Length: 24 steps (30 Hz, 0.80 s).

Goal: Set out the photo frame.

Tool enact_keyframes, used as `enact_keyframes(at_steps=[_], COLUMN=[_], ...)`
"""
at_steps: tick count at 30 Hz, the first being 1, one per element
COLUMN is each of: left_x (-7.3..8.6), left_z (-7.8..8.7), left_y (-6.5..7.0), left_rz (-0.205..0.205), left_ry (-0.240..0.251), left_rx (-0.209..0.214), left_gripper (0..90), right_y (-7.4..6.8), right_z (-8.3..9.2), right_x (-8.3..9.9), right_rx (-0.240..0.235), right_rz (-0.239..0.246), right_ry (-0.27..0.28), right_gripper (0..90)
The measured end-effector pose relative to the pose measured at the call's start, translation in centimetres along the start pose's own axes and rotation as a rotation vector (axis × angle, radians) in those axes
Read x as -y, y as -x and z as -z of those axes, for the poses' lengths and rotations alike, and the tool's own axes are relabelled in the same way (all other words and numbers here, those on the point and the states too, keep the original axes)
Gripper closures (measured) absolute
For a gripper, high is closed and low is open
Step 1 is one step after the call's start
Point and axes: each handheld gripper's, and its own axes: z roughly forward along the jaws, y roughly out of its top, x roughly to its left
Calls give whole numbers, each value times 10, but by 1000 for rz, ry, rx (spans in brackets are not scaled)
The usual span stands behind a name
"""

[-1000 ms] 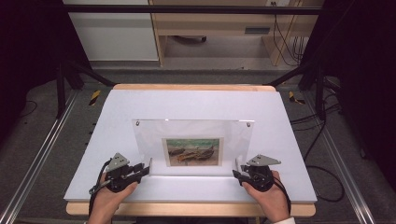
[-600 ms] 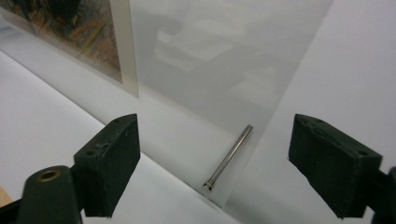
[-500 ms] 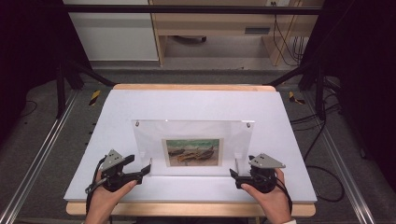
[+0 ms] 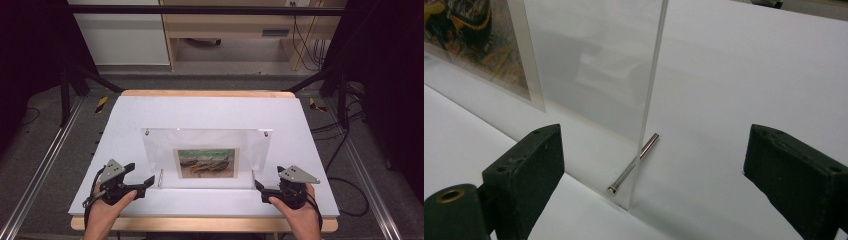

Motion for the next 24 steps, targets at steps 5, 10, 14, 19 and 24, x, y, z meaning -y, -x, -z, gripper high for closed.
enact_keyframes(at_steps=[5, 10, 14, 19, 24], left_x=[2, 2, 3, 4, 6], left_z=[4, 6, 8, 11, 13], left_y=[-7, -10, -14, -19, -28], left_rz=[3, -7, -25, -30, -40], left_ry=[-1, -2, -12, -12, -25], left_rx=[-16, -28, -43, -60, -90], left_gripper=[92, 90, 86, 78, 69], right_y=[7, 12, 16, 20, 26], right_z=[6, 10, 13, 15, 16], right_x=[4, 7, 10, 12, 15], right_rx=[12, 24, 30, 40, 58], right_rz=[-19, -24, -31, -27, -29], right_ry=[2, 1, 0, 4, -9], right_gripper=[91, 88, 85, 81, 75])
